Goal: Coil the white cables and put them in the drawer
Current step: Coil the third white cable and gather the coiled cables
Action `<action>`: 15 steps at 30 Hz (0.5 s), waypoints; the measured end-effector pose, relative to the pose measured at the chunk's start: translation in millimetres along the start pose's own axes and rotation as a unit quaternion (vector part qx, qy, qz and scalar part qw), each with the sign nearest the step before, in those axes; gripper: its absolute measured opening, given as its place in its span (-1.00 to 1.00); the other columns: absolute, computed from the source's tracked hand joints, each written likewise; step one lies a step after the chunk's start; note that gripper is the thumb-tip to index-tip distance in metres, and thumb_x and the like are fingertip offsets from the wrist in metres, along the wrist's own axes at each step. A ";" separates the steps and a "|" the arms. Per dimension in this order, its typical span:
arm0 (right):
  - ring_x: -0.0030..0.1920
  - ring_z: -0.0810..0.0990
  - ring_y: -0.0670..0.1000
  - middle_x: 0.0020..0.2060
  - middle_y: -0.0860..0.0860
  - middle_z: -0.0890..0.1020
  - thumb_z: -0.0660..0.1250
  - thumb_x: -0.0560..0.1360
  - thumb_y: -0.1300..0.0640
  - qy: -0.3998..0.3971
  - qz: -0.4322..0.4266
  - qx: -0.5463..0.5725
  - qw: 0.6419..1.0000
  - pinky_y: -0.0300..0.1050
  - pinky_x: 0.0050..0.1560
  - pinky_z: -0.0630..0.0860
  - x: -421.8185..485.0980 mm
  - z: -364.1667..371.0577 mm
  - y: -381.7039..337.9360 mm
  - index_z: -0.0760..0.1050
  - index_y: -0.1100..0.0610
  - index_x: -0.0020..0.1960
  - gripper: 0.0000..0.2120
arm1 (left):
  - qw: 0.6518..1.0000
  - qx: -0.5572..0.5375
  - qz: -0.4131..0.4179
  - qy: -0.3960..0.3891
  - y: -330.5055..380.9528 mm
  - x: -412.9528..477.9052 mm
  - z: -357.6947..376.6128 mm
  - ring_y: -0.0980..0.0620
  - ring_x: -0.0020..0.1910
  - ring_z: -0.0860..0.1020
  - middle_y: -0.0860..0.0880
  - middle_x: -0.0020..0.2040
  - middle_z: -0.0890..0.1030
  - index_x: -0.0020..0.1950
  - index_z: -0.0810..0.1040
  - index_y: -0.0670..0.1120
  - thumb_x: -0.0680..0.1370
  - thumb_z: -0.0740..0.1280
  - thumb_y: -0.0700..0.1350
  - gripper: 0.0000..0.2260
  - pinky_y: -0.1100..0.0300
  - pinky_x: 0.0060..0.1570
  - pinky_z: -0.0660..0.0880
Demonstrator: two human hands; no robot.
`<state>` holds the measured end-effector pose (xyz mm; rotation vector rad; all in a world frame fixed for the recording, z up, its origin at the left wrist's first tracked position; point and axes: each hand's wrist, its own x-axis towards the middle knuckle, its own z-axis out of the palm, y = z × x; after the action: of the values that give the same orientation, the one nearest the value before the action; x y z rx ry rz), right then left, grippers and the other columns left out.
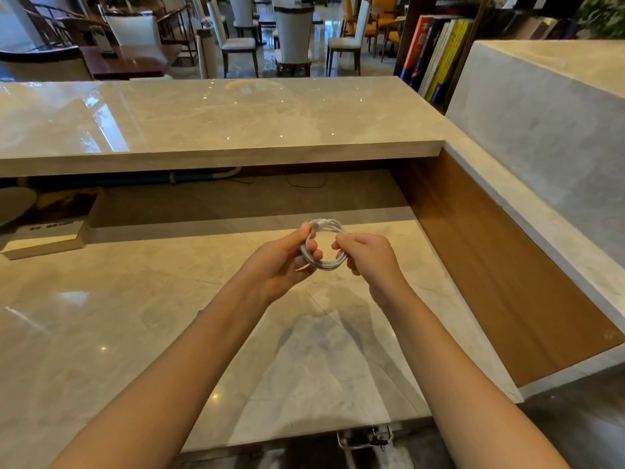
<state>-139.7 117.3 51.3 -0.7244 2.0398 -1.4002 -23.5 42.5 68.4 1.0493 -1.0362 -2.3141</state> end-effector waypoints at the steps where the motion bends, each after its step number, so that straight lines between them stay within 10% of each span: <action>1: -0.36 0.41 -0.07 -0.37 0.00 0.54 0.26 0.54 0.10 -0.012 0.032 0.027 0.999 -0.22 -0.35 0.36 0.1 0.9 0.2 0.62 0.18 -0.17 -0.77 | 0.999 -0.016 -0.013 -0.025 1.0 -2.3 -0.1 0.06 -0.40 0.54 -0.03 -0.41 0.54 -0.17 0.57 -0.14 0.55 0.28 -0.08 -0.82 0.12 -0.03 0.47; 6: -0.42 0.36 -0.06 -0.41 0.03 0.49 0.28 0.52 0.14 -0.033 0.070 0.102 0.992 -0.22 -0.40 0.31 -2.3 3.0 4.7 0.63 0.22 -0.15 -0.79 | 0.995 -0.008 -0.023 -0.095 -1.1 -3.4 -6.2 0.07 -0.37 0.47 0.01 -0.47 0.43 -0.27 0.47 -0.09 0.48 0.31 -0.10 -0.85 0.09 -0.05 0.38; 10: -0.39 0.37 -0.05 -0.40 0.01 0.52 0.28 0.52 0.13 -0.022 0.061 0.083 0.994 -0.24 -0.39 0.33 -1.7 5.5 9.2 0.64 0.18 -0.18 -0.79 | 0.980 0.186 0.067 0.030 -4.0 4.0 -4.4 0.05 -0.30 0.52 -0.03 -0.36 0.51 -0.16 0.51 -0.11 0.54 0.29 -0.15 -0.90 0.13 -0.06 0.50; 15: -0.37 0.42 -0.04 -0.37 -0.01 0.55 0.28 0.53 0.11 -0.003 0.022 0.043 0.999 -0.22 -0.35 0.37 -0.5 9.3 13.1 0.65 0.20 -0.13 -0.78 | 0.810 0.458 0.317 0.186 -16.6 14.7 -12.2 0.06 -0.18 0.57 0.06 -0.13 0.59 0.16 0.58 -0.03 0.56 0.26 -0.11 -0.79 0.17 -0.16 0.58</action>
<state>-134.4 115.7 36.2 -0.6422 1.9655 -1.4499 -24.3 38.7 43.4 1.1327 -1.9983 -0.9670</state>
